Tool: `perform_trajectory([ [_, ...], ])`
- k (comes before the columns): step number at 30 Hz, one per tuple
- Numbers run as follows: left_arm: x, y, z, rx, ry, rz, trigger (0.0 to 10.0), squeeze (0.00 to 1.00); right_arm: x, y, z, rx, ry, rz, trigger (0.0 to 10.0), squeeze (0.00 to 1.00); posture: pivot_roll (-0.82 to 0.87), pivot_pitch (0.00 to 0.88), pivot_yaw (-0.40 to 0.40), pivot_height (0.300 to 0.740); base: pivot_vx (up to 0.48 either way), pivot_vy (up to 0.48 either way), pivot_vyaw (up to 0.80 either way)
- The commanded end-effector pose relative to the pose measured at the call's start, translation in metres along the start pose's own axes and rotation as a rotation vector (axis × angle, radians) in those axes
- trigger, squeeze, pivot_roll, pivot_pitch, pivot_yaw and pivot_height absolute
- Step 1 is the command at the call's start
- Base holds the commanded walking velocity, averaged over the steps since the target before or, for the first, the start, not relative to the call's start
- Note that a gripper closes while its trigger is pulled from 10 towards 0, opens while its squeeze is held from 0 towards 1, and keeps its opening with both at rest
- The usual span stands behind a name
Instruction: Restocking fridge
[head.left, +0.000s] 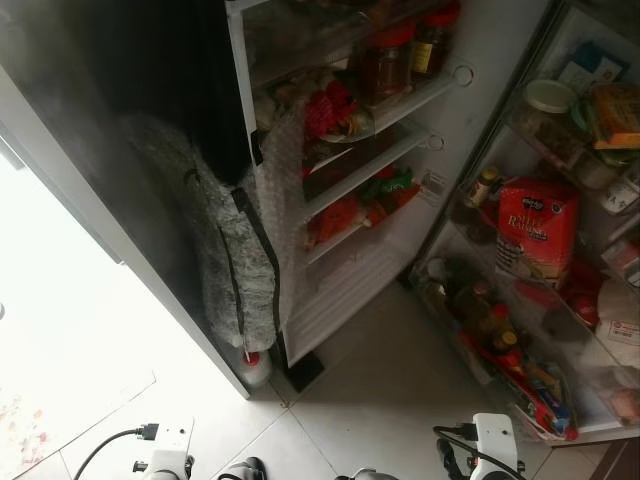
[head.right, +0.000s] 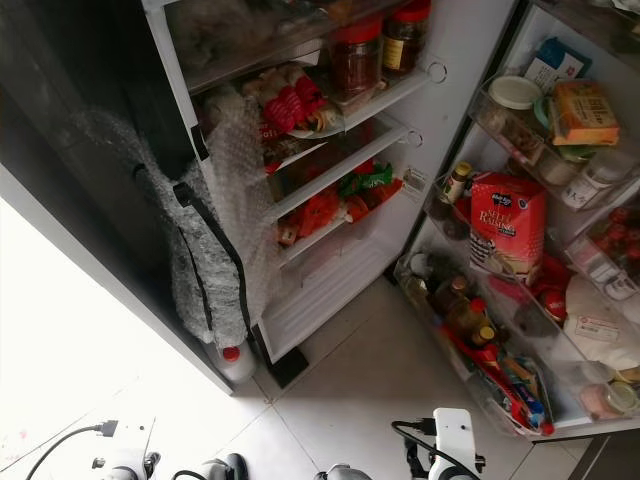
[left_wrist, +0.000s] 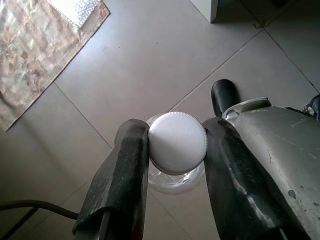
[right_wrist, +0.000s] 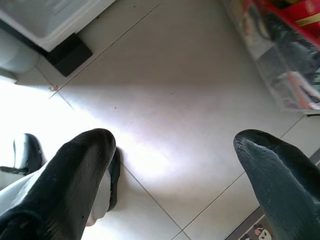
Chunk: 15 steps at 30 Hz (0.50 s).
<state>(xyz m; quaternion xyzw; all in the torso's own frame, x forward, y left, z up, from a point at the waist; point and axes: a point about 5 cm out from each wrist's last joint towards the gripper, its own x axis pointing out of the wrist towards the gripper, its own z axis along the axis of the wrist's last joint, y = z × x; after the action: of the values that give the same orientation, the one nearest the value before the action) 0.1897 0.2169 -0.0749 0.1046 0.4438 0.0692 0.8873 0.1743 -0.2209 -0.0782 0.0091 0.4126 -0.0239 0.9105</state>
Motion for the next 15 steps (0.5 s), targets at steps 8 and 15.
perform_trajectory([
  [8,-0.005,-0.008,-0.023,0.002,0.055,-0.024,10.0,0.0,-0.005,0.003,-0.021,0.008,0.092,0.005,10.0,0.0,-0.12,0.116,-0.055,0.74,0.0,0.0,0.0],
  [15,-0.008,-0.016,-0.032,0.025,0.067,-0.055,10.0,0.0,-0.009,-0.002,-0.03,-0.009,0.117,0.003,10.0,0.0,-0.14,0.088,-0.072,0.74,0.0,-0.228,0.0],
])
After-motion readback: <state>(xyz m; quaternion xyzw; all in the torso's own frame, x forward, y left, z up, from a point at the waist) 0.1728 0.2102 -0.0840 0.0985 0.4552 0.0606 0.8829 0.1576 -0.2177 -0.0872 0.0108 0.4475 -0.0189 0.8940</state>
